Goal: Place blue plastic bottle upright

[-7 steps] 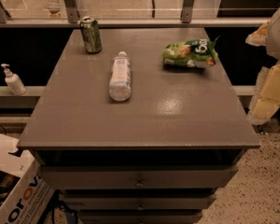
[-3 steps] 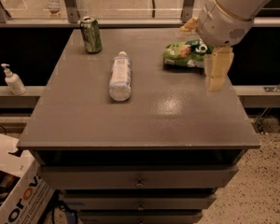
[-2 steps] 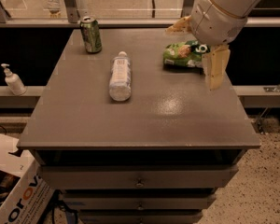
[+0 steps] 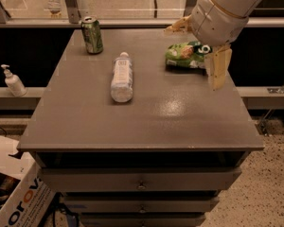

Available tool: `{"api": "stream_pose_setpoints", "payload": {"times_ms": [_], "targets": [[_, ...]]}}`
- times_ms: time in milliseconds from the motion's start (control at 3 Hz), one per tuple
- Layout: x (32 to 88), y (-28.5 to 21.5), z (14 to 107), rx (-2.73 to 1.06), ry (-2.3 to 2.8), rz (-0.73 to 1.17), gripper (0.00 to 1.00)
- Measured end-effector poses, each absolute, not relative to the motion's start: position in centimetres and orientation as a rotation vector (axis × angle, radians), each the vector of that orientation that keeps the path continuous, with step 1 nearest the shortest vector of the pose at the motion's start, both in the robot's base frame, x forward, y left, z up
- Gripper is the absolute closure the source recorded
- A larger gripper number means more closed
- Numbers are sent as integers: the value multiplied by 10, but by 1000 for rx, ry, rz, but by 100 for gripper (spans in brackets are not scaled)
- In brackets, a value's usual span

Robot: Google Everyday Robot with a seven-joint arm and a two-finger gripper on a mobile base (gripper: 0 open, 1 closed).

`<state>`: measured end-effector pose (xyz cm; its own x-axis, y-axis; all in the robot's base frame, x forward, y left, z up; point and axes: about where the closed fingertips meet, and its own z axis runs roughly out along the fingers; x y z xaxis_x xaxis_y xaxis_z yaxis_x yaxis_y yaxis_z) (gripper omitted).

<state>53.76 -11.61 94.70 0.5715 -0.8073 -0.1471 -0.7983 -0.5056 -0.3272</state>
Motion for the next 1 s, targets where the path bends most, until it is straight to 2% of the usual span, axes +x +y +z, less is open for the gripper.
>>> {"api": "stream_pose_setpoints", "payload": {"times_ms": [1000], "targets": [[581,-94,932,-2626,940,-136,0]]}}
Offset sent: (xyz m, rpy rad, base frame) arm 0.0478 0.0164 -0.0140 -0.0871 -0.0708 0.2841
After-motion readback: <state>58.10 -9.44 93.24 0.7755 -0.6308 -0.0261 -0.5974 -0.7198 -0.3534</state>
